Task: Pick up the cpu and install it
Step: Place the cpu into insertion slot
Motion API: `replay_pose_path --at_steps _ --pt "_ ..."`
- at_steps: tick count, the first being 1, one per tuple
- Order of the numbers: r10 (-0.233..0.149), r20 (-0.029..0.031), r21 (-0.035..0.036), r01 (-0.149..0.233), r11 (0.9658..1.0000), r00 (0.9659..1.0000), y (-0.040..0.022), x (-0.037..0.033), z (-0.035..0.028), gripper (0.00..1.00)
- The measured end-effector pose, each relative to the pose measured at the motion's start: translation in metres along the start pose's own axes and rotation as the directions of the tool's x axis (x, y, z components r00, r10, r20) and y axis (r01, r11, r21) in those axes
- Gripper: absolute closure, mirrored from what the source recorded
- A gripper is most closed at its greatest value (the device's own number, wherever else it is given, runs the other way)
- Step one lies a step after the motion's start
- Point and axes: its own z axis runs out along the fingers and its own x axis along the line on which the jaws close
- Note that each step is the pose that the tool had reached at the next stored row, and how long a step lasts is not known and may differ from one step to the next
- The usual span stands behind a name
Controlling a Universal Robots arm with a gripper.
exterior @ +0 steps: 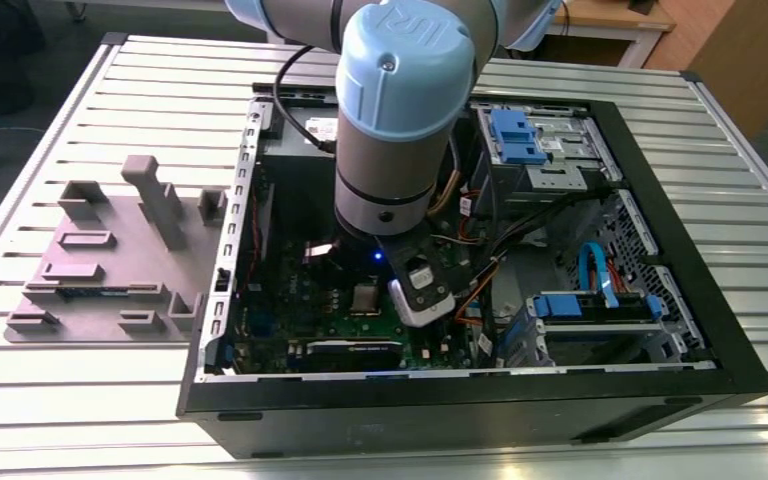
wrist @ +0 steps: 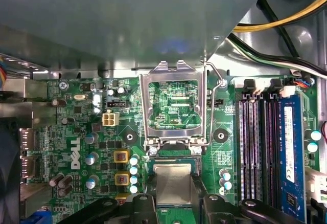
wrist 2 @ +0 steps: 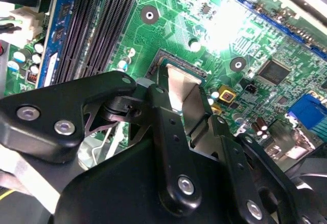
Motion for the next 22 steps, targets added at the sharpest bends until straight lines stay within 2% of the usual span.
replay_pose_path --at_steps 8,20,22 --pt "0.022 0.0009 0.0005 -0.022 0.9998 0.9998 -0.0006 -0.0017 0.0 0.61" --pt "0.024 0.001 0.0009 -0.024 0.9997 0.9997 -0.0008 -0.0035 -0.0001 0.61" --pt "0.024 0.0009 0.001 -0.024 0.9997 0.9997 -0.0009 -0.0034 -0.0017 0.61"
